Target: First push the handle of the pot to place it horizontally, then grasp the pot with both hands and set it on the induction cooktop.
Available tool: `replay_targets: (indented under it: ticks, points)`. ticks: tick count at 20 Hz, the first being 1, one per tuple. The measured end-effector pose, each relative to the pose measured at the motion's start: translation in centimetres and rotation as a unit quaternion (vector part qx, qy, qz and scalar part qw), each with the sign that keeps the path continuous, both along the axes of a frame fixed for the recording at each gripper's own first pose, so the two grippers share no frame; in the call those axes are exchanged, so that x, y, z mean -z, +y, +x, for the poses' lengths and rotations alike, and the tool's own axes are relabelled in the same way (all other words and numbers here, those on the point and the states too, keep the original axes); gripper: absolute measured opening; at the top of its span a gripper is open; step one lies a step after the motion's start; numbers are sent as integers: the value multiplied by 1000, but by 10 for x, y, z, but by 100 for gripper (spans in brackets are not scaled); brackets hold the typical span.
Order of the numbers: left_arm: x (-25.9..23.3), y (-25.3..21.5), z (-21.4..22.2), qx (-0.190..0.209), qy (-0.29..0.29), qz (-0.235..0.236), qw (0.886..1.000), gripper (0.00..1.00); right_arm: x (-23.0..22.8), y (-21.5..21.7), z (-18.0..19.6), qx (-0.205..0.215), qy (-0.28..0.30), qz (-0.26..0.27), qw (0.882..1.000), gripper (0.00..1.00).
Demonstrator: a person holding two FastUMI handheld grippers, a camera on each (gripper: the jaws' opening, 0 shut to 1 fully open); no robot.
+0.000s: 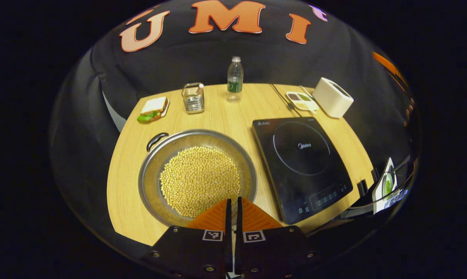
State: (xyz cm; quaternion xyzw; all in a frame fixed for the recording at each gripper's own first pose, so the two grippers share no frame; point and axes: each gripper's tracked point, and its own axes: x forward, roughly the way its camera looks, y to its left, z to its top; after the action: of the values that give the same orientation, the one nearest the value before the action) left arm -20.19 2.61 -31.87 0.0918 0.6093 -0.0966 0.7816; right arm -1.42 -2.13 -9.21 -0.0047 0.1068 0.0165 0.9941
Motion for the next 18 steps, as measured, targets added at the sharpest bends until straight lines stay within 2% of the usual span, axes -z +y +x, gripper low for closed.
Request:
replay_targets:
  ticks: [10, 11, 12, 15, 17, 18]
  points:
    - [43, 30, -71, 5, 128, 37, 991, 4, 27, -5, -5, 7, 38, -12, 999, 95]
    - [47, 30, -75, 6, 138, 38, 990, 4, 27, -6, -6, 8, 39, -14, 999, 91]
    - [52, 30, -79, 8, 144, 41, 989, 4, 27, -8, -6, 9, 40, -17, 999, 95]
    - [65, 41, -79, 15, 140, 67, 988, 1, 29, -11, -10, 13, 46, -28, 998, 95]
    - [71, 38, -81, 6, 143, 62, 988, 1, 30, -17, -13, 16, 47, -35, 998, 95]
    - [73, 36, -80, 3, 144, 57, 988, 1, 29, -20, -14, 19, 46, -39, 998, 99]
